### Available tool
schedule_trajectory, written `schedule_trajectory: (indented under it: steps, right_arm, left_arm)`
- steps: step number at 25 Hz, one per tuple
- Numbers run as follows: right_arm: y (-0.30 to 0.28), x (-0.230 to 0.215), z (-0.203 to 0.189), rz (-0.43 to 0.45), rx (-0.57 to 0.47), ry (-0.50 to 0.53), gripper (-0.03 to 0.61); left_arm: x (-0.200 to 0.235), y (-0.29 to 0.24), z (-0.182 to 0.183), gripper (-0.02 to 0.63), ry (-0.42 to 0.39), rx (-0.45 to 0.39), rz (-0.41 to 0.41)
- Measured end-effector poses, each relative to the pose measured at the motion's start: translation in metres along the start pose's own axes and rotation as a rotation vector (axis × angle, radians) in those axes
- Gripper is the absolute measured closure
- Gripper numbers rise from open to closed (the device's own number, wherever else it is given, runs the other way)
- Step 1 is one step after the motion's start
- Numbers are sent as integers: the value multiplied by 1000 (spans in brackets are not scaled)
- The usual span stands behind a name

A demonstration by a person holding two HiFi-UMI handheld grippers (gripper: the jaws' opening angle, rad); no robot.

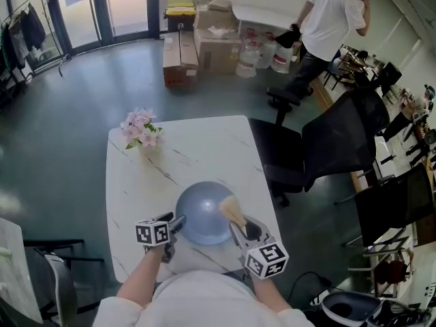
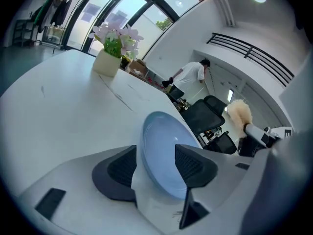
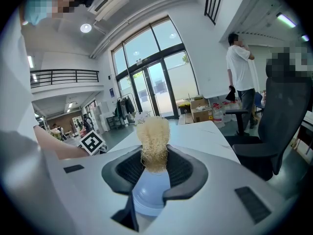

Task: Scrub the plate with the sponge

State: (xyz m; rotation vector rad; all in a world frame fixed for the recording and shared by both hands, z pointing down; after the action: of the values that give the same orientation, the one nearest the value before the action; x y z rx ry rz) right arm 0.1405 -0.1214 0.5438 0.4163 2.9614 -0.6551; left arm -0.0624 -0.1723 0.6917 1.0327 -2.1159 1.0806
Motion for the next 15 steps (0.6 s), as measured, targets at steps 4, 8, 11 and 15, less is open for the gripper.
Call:
schedule_trajectory:
  steps: [4,8,11,15]
  right_arm:
    - [-1,-1,-2,3,5,-1,459]
    - [0,-2,-2,4,8,-3,459]
    - [1,-4,-3,0,9,-5,459]
    - [3,-7,-3,-6,11,-5,459]
  left_arm:
    - [4,-8,-2,377,10,33,16]
    - [10,-13,-4,377,27,53,40]
    - [14,-18,-7,381,9,90,66]
    - [17,-21,-11,462,40,91,82]
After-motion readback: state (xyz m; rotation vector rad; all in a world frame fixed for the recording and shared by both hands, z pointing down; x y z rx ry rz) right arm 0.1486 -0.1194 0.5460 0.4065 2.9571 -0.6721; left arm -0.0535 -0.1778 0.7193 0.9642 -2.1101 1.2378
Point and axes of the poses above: the fingertips, and each gripper's own axes: y backward along the fingers, x to its left, z out of its top, the point moved 3 cm from there along y, backward along the fingers, and after that the axes turned 13 degrees about -z, right-handed, at the moved point
